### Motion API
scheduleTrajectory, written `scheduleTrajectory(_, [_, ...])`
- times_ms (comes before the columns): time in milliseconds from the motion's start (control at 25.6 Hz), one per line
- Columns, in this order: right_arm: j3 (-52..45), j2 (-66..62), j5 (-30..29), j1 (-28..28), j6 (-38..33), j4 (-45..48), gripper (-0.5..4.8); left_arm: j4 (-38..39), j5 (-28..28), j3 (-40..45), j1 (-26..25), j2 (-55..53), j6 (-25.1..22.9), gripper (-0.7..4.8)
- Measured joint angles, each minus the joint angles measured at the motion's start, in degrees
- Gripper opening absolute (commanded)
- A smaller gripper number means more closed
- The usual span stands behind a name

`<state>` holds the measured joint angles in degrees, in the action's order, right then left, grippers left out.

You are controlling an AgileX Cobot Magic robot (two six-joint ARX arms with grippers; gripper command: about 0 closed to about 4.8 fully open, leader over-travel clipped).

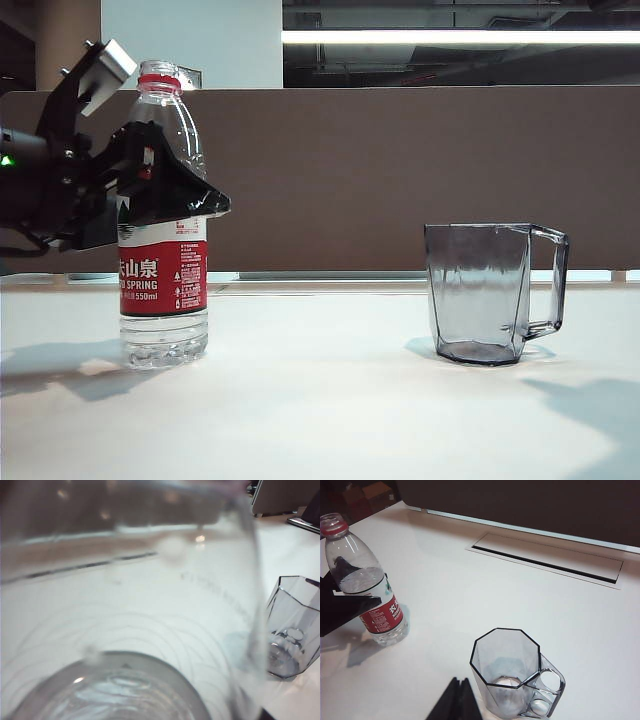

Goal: Pick up the mineral water bottle with the left hand on the table and pour water into the mug until it's half full.

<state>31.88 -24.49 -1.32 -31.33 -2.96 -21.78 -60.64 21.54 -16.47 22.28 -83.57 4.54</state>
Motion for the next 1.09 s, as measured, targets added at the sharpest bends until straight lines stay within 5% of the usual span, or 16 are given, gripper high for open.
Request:
scheduleTrajectory(978, [0.00, 0.00, 0.00, 0.02, -0.02, -0.02, -0.02, -6.45, -0.02, -0.04, -0.02, -6.64, -0.85, 4.76])
scheduleTrajectory(1056, [0.00, 0.00, 0.00, 0.00, 0.00, -0.02, -0.02, -6.43, 0.00, -0.04, -0.02, -6.62, -0.85, 2.70])
scheduleTrajectory(1095, [0.00, 0.00, 0.00, 0.00, 0.00, -0.02, -0.02, -6.45, -0.07, -0.04, -0.02, -6.62, -1.05, 2.52])
